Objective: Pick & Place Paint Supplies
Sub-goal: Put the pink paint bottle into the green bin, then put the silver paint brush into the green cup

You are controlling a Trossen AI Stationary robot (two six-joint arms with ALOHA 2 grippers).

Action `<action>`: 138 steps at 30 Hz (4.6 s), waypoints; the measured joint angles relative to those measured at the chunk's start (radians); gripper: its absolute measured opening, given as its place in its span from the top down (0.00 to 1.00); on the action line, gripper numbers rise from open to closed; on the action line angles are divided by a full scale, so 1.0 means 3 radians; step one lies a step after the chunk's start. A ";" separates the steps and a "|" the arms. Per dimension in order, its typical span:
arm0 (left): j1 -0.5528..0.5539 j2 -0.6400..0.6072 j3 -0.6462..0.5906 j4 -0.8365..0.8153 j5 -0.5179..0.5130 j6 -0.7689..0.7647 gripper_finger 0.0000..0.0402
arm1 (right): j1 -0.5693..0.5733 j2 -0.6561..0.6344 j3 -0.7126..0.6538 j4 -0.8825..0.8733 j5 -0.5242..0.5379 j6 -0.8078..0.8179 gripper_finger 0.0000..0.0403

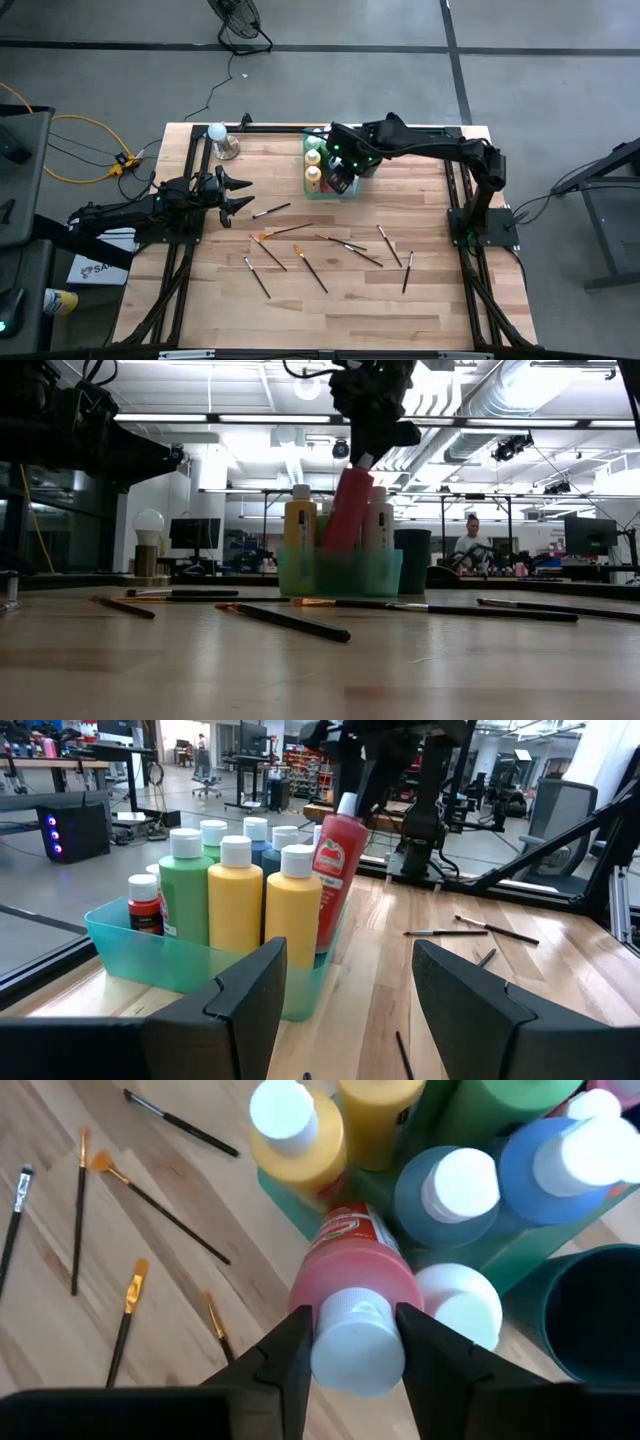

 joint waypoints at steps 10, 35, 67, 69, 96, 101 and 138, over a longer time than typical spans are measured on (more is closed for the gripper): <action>0.0000 0.0001 0.0000 0.0000 0.0000 0.0000 0.47 | -0.0020 0.0067 -0.0001 0.0088 0.0077 0.0011 0.67; 0.0000 0.0001 0.0000 0.0000 0.0000 0.0000 0.47 | 0.0201 -0.0239 0.0000 -0.0591 0.0140 0.0719 0.51; -0.0001 0.0001 0.0000 0.0000 0.0000 0.0000 0.47 | 0.0657 -0.0661 -0.2597 0.0916 -0.0033 0.1514 0.52; 0.0000 0.0001 0.0000 0.0000 0.0000 0.0000 0.47 | 0.0688 -0.0661 -0.2672 0.1023 0.0013 0.1515 0.52; 0.0000 0.0000 0.0000 0.0000 0.0000 0.0000 0.47 | 0.0752 -0.0269 -0.2705 0.1285 0.0054 0.1496 0.54; -0.0001 0.0000 0.0000 0.0000 0.0000 0.0000 0.47 | 0.0733 -0.0230 -0.2706 0.1346 0.0034 0.1510 0.60; 0.0000 0.0000 0.0000 0.0000 0.0000 0.0000 0.47 | 0.0728 -0.0175 -0.2708 0.1374 -0.0112 0.1520 0.99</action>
